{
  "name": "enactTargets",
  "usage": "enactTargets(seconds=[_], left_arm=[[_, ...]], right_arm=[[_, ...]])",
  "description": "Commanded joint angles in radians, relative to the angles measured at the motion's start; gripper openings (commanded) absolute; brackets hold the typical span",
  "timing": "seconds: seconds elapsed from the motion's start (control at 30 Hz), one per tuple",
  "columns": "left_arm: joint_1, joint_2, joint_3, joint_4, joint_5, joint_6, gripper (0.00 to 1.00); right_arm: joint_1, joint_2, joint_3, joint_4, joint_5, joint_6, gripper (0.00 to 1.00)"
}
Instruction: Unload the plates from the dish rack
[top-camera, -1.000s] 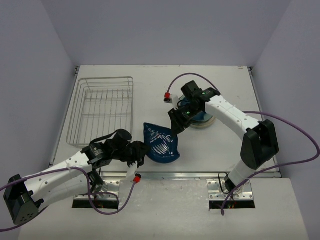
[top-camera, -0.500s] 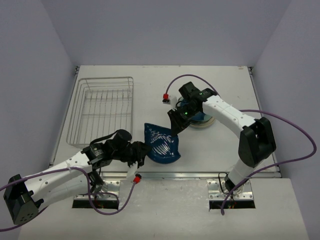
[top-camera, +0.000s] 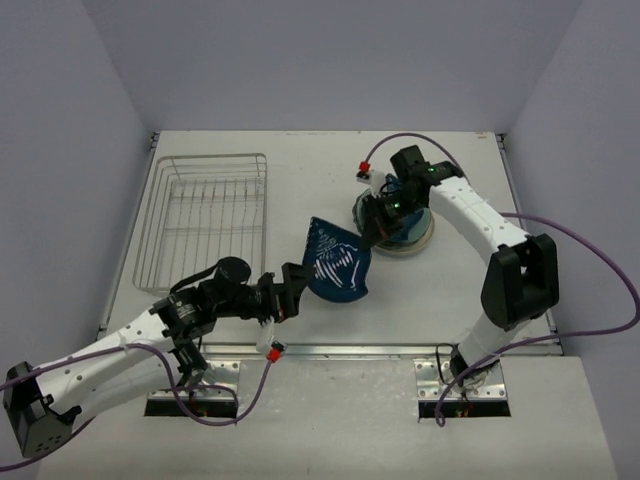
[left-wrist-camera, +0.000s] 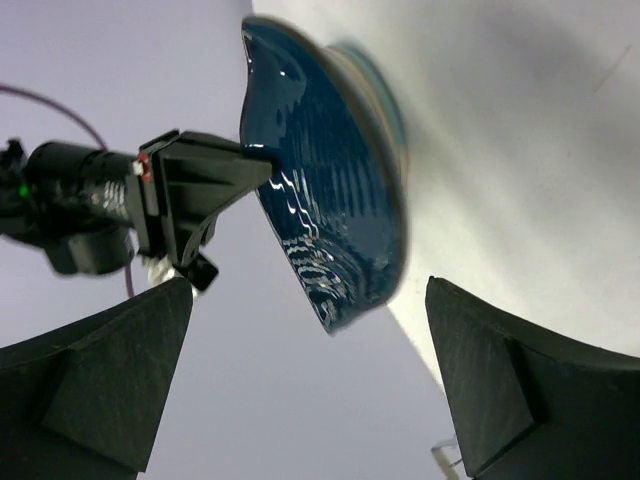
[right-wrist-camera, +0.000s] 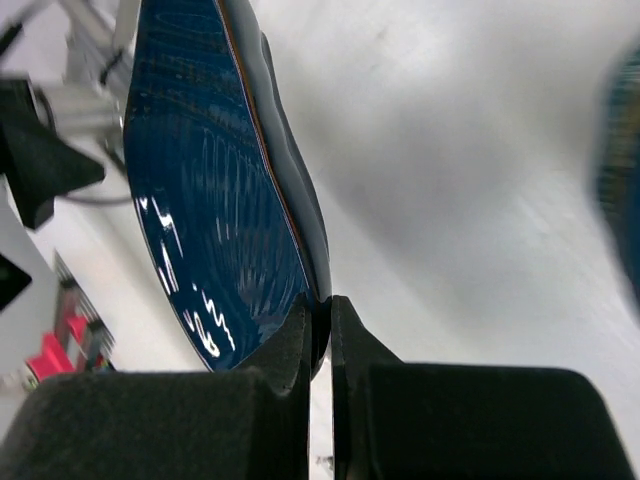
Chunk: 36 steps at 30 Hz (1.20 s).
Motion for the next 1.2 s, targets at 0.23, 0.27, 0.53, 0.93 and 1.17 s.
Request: enactTargets(seconds=[0.23, 0.27, 0.53, 0.93, 1.17], left_arm=[[-0.007, -0.092, 0.127, 0.072, -0.256, -0.179, 1.00], [-0.008, -0.075, 0.158, 0.066, -0.274, -0.260, 1.00], [-0.011, 0.220, 0.571, -0.098, -0.556, -1.051, 0.99], [0.091, 0.286, 0.674, -0.223, -0.522, -1.498, 0.99], [0.117, 0.300, 0.652, -0.221, -0.489, -1.555, 1.00]], right_arm=[[-0.410, 0.103, 0.325, -0.015, -0.135, 0.042, 0.00], [-0.417, 0.116, 0.346, -0.023, -0.135, 0.038, 0.00], [-0.460, 0.225, 0.415, -0.044, -0.060, -0.010, 0.00], [-0.475, 0.337, 0.456, -0.035, -0.056, 0.026, 0.00], [-0.479, 0.358, 0.399, -0.017, -0.055, 0.016, 0.00]])
